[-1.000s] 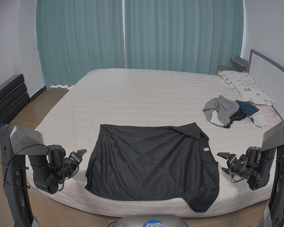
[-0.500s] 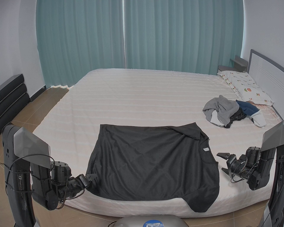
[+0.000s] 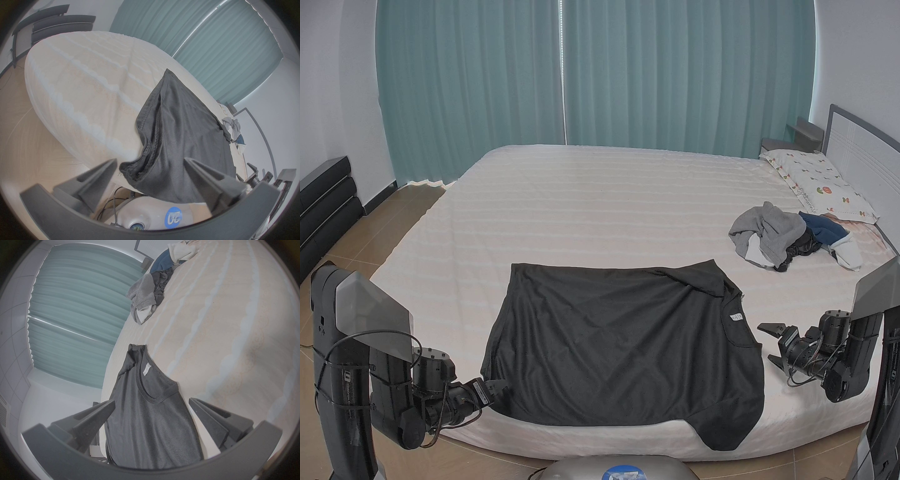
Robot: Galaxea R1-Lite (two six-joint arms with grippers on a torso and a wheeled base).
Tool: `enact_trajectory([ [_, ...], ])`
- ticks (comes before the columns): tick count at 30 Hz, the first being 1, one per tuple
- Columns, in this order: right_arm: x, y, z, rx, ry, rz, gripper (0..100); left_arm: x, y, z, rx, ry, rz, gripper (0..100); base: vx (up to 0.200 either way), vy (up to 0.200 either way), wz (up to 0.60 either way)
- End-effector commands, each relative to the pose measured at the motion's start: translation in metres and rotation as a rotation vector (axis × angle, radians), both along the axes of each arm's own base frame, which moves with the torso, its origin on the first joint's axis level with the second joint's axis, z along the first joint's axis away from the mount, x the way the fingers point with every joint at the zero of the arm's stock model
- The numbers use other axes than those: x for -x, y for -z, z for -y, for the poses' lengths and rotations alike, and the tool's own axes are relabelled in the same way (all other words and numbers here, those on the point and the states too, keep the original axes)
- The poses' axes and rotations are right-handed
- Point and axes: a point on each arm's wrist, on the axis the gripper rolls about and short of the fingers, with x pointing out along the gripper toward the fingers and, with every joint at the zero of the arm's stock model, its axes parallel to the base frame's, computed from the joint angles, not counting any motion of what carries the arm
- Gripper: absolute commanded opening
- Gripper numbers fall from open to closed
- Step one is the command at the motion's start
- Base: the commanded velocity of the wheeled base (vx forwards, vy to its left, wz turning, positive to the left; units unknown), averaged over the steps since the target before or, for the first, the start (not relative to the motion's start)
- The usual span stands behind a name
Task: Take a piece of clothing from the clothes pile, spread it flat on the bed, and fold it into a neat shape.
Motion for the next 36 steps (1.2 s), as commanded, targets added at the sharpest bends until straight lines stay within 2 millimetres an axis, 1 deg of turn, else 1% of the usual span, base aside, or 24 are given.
enact_trajectory([
  [1, -0.001, -0.001, 0.0, 0.001, 0.0, 0.013, 100, 0.005, 0.002, -0.002, -0.016, 0.007, -0.021, 0, 0.0, 0.0, 0.0],
  [9, -0.001, -0.001, 0.0, 0.003, 0.0, 0.013, 100, 0.019, 0.002, -0.007, -0.077, 0.049, -0.054, 0, 0.0, 0.0, 0.0],
  [13, 0.001, -0.001, 0.0, 0.014, 0.003, 0.011, 100, 0.026, 0.003, -0.014, -0.169, 0.059, -0.071, 0, 0.0, 0.0, 0.0],
  [16, 0.007, -0.002, 0.0, 0.027, 0.009, -0.001, 100, 0.029, 0.003, -0.017, -0.201, 0.058, -0.08, 0, 0.0, 0.0, 0.0],
  [18, 0.015, -0.01, 0.001, 0.079, -0.009, 0.013, 100, 0.029, 0.003, -0.023, -0.219, 0.045, -0.078, 0, 0.0, 0.0, 0.0],
  [20, 0.021, -0.012, 0.002, 0.097, -0.018, 0.008, 100, 0.03, 0.003, -0.025, -0.226, 0.043, -0.084, 0, 0.0, 0.0, 0.0],
  [24, 0.03, -0.01, 0.001, 0.137, -0.044, -0.014, 100, 0.036, 0.004, -0.026, -0.25, 0.068, -0.109, 0, 0.0, 0.0, 0.0],
  [34, 0.051, -0.003, -0.005, 0.251, -0.148, -0.067, 100, 0.036, 0.004, -0.028, -0.249, 0.063, -0.11, 0, 0.0, 0.0, 0.0],
  [36, 0.058, -0.001, -0.01, 0.267, -0.193, -0.082, 100, 0.037, 0.003, -0.028, -0.246, 0.064, -0.108, 0, 0.0, 0.0, 0.0],
])
